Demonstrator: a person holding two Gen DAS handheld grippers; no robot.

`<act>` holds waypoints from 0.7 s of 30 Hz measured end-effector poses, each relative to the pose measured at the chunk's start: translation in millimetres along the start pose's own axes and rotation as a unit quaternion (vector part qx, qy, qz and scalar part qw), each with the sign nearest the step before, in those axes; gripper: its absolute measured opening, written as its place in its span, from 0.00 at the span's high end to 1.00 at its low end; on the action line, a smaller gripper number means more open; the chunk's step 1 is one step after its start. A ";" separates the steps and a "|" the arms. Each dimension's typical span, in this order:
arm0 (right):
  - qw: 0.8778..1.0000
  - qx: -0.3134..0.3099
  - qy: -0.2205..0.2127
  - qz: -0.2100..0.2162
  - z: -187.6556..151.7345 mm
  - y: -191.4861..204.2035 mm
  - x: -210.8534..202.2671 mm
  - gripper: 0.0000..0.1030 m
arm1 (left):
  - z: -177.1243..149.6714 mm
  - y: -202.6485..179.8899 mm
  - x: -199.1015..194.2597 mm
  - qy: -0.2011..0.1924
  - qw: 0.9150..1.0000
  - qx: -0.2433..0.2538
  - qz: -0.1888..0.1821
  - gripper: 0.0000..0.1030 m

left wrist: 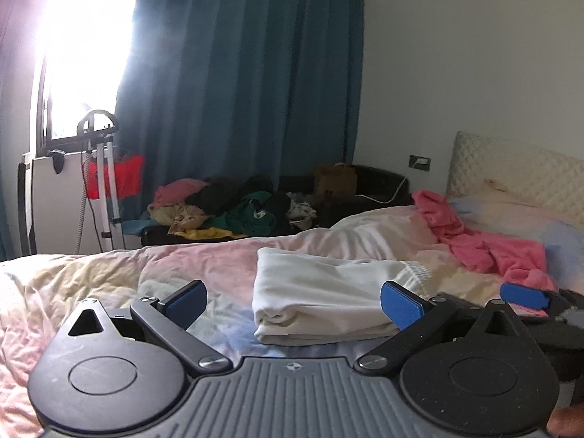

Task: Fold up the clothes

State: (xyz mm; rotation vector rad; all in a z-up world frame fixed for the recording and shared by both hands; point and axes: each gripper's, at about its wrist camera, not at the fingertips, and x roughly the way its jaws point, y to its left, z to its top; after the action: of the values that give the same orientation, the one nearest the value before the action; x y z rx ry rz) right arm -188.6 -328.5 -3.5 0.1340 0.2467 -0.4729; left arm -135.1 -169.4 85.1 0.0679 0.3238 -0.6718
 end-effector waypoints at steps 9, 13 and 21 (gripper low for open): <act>1.000 -0.006 0.009 0.017 -11.3 7.1 13.8 0.11 | -5.6 13.7 0.5 -0.001 1.000 -0.008 0.013 0.00; 1.000 0.003 0.005 0.019 -11.3 4.7 12.4 0.11 | -8.6 14.9 4.1 0.003 1.000 -0.004 0.013 0.00; 1.000 0.005 0.020 0.015 -12.7 5.5 16.6 0.11 | -13.9 16.0 9.1 0.010 1.000 -0.004 0.016 0.00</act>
State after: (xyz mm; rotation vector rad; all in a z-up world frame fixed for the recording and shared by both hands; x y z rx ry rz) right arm -174.4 -328.5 -19.7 0.1577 0.2819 -0.4412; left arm -122.2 -160.0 68.4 0.0730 0.3444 -0.6383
